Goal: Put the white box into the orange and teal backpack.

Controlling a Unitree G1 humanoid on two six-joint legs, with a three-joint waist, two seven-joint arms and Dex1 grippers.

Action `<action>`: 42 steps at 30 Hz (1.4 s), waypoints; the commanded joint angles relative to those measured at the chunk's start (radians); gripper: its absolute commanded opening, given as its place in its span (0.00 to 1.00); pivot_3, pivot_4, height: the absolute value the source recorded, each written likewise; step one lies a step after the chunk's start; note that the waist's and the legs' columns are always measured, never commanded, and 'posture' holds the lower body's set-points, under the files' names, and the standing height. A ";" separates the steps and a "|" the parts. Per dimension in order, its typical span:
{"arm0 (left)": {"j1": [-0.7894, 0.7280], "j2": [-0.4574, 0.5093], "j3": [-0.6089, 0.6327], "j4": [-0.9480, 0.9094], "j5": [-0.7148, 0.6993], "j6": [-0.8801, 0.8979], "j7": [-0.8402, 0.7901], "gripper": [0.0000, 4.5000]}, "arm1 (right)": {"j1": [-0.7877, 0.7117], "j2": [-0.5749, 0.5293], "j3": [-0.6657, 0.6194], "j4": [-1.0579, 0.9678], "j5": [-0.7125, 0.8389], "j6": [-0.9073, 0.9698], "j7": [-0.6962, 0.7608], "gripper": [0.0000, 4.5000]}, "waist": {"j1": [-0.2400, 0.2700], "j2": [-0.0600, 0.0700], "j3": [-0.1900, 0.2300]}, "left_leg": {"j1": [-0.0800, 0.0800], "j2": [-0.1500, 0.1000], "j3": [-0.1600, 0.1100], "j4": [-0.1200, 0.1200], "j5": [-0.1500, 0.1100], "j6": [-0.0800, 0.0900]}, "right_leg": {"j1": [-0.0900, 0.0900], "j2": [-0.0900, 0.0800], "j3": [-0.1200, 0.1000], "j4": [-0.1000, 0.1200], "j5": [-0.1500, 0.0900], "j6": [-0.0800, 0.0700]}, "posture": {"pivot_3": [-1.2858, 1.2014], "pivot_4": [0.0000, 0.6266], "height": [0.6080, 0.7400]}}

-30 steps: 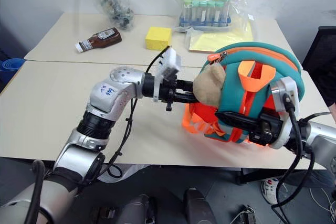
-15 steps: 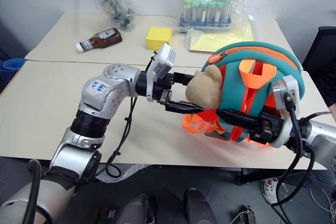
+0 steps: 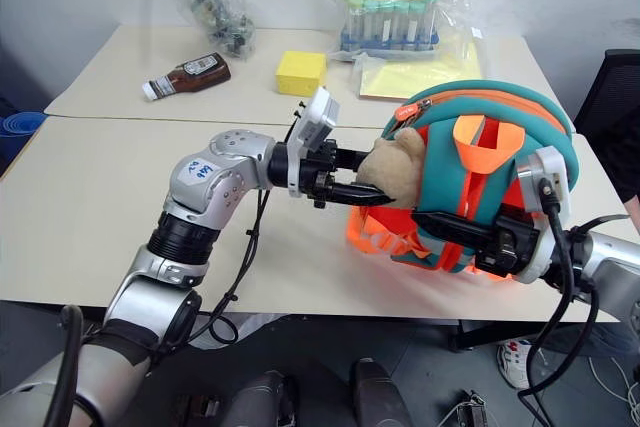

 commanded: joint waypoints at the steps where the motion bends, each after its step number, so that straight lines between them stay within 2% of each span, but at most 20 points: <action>1: -0.027 0.024 0.019 -0.012 -0.002 -0.030 -0.018 0.38 | 0.017 -0.015 -0.040 -0.034 -0.006 -0.021 0.011 0.00 | 0.000 0.000 0.000 | 0.000 0.000 0.000 0.000 0.000 0.000 | 0.000 0.000 0.000 0.000 0.000 0.000 | 0.52 0.24 1.00; 4: -0.076 0.103 0.051 0.061 0.008 -0.052 -0.068 0.27 | 0.068 -0.020 -0.068 -0.073 -0.006 -0.022 0.044 0.00 | -0.001 0.000 0.000 | 0.000 0.000 0.000 0.000 0.000 0.000 | 0.000 0.000 0.000 0.000 0.000 0.000 | 0.52 0.24 1.00; 9: -0.165 0.243 0.085 0.260 0.036 -0.139 -0.183 0.27 | 0.121 0.004 -0.110 -0.082 -0.042 -0.059 0.041 0.00 | -0.010 0.000 0.000 | 0.000 0.000 0.000 0.000 0.000 0.000 | 0.000 0.001 0.000 0.000 0.000 0.000 | 0.52 0.24 1.00; 13: -0.141 0.338 -0.044 0.439 0.274 -0.538 -0.228 0.27 | 0.113 0.024 -0.119 -0.066 -0.053 -0.099 0.029 0.00 | -0.014 0.000 0.000 | 0.001 0.000 0.001 -0.001 0.000 0.000 | 0.000 0.000 0.000 0.000 0.000 0.000 | 0.52 0.24 1.00; 15: -0.135 0.330 -0.075 0.498 0.338 -0.671 -0.213 0.27 | 0.110 0.023 -0.120 -0.061 -0.048 -0.107 0.033 0.00 | -0.012 0.000 0.000 | 0.001 0.000 0.001 -0.001 0.000 0.000 | 0.000 0.000 0.000 0.000 0.000 0.000 | 0.52 0.24 1.00; 18: -0.143 0.301 -0.075 0.557 0.364 -0.750 -0.205 0.27 | 0.107 0.019 -0.117 -0.055 -0.040 -0.113 0.036 0.00 | -0.008 -0.001 0.001 | 0.000 0.000 0.001 -0.001 -0.001 0.002 | 0.000 -0.001 0.000 -0.001 0.000 0.000 | 0.52 0.24 1.00; 22: -0.056 0.127 -0.185 0.531 0.518 -0.965 -0.016 0.27 | 0.036 0.034 -0.102 -0.034 0.043 -0.113 -0.008 0.00 | 0.003 0.000 0.000 | 0.000 0.000 0.002 0.000 -0.004 0.006 | 0.000 -0.002 0.000 -0.003 0.000 0.000 | 0.52 0.24 1.00; 26: -0.002 0.051 -0.185 0.474 0.527 -0.957 0.026 0.27 | 0.016 0.028 -0.106 -0.029 0.044 -0.108 -0.019 0.00 | 0.006 -0.001 0.000 | -0.003 0.000 0.002 0.002 -0.004 0.007 | -0.001 -0.002 0.000 -0.004 0.001 0.001 | 0.52 0.24 1.00; 33: 0.065 0.092 -0.182 0.438 0.552 -0.952 0.037 0.27 | -0.001 0.010 -0.148 -0.005 0.119 -0.096 -0.047 0.00 | 0.003 0.000 0.000 | -0.002 0.000 0.002 0.002 -0.004 0.007 | 0.000 -0.002 0.000 -0.002 0.001 0.001 | 0.52 0.24 1.00; 39: 0.073 0.086 -0.103 0.347 0.409 -0.726 -0.056 0.27 | 0.032 -0.022 -0.098 -0.029 0.009 -0.093 -0.029 0.00 | 0.002 0.000 0.000 | -0.001 0.000 0.002 0.002 -0.004 0.007 | 0.000 -0.002 0.000 -0.001 0.001 0.001 | 0.52 0.24 1.00; 40: 0.074 0.089 -0.087 0.325 0.378 -0.675 -0.077 0.41 | 0.042 -0.034 -0.089 -0.033 -0.017 -0.089 -0.019 0.14 | 0.002 0.000 0.000 | -0.001 0.000 0.002 0.002 -0.004 0.007 | 0.000 -0.002 0.000 -0.001 0.001 0.001 | 0.52 0.24 1.00; 42: 0.077 0.115 -0.043 0.263 0.296 -0.540 -0.135 0.53 | 0.071 -0.072 -0.078 -0.032 -0.104 -0.096 0.007 0.27 | 0.001 0.000 0.000 | -0.002 0.000 0.002 0.002 -0.004 0.007 | -0.001 -0.001 0.000 -0.001 0.001 0.001 | 0.52 0.24 1.00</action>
